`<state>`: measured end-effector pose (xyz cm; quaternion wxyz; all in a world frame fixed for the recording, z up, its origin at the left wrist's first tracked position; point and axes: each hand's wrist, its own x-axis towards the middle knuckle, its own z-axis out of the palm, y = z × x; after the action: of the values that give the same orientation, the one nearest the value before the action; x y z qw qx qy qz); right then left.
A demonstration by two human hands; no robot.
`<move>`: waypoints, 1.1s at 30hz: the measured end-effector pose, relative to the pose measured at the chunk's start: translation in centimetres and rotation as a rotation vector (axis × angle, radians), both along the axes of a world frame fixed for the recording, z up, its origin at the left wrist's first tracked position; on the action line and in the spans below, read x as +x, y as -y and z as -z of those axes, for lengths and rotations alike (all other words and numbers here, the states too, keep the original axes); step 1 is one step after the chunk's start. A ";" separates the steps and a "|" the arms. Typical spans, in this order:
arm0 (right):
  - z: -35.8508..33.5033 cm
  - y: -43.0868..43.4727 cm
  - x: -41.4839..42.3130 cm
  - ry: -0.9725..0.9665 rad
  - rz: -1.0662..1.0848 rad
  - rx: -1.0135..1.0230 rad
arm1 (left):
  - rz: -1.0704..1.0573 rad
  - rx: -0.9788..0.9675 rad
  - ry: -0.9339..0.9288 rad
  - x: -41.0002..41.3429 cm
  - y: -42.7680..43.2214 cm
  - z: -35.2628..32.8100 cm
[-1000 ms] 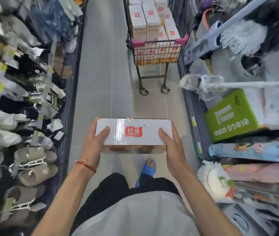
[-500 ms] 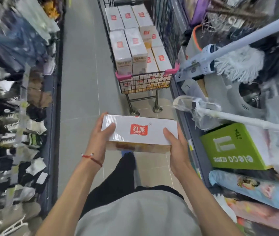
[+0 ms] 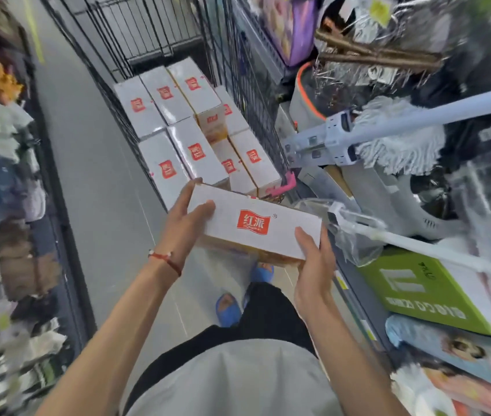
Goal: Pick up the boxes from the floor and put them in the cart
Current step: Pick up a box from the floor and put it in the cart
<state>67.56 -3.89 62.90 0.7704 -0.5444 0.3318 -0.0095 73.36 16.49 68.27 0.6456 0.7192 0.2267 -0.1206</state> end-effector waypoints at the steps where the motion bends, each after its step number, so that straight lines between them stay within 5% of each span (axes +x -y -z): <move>1: 0.2 0.1 1.4 0.007 0.036 0.009 | 0.018 0.011 -0.002 1.9 0.4 -0.1; 14: 2.6 2.4 15.2 -0.059 0.113 -0.016 | 0.245 0.127 -0.018 20.9 4.4 1.4; 33: 5.1 -6.6 21.3 -0.156 0.278 -0.059 | 0.472 0.080 -0.193 32.9 -0.8 7.5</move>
<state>88.87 2.68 57.84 0.7171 -0.5148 0.4624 -0.0836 106.28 17.29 60.75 0.5460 0.7622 0.1177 -0.3272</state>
